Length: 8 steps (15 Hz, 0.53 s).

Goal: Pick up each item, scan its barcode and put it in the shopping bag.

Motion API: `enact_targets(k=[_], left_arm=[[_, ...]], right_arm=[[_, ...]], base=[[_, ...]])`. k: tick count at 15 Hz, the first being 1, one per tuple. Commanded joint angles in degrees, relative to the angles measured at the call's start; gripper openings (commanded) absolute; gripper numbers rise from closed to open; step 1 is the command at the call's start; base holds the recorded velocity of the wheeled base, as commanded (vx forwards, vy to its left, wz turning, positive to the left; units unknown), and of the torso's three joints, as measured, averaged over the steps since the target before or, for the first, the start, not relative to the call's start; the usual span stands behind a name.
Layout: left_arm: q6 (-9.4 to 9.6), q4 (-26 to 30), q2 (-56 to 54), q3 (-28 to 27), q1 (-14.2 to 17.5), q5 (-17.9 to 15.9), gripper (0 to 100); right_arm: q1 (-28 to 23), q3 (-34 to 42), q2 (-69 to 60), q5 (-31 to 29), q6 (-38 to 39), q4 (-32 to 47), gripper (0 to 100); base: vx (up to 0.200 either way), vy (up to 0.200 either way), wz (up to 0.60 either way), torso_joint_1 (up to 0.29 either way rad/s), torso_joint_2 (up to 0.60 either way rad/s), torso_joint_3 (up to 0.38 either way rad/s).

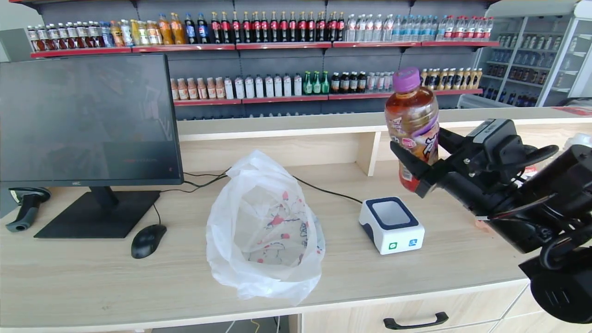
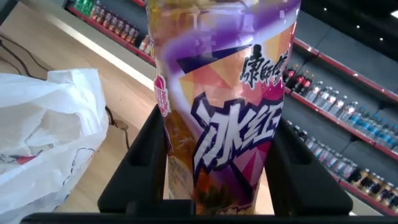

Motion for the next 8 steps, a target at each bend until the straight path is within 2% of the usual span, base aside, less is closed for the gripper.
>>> enact_targets(k=[1, 6, 8], left_arm=[[-0.01, 0.0, 0.0, 0.0, 0.0, 0.0, 100], [-0.01, 0.0, 0.0, 0.0, 0.0, 0.0, 100], [-0.01, 0.0, 0.0, 0.0, 0.0, 0.0, 100]], right_arm=[[-2.2, 0.0, 1.7, 1.7, -2.1, 0.0, 0], [-4.7, -0.9, 7.6, 11.9, -13.9, 0.0, 0], [-5.4, -1.2, 7.6, 13.6, -16.4, 0.0, 0]], base=[[0.000, 0.000, 0.00, 0.000, 0.00, 0.000], [0.000, 0.000, 0.00, 0.000, 0.00, 0.000], [0.000, 0.000, 0.00, 0.000, 0.00, 0.000]])
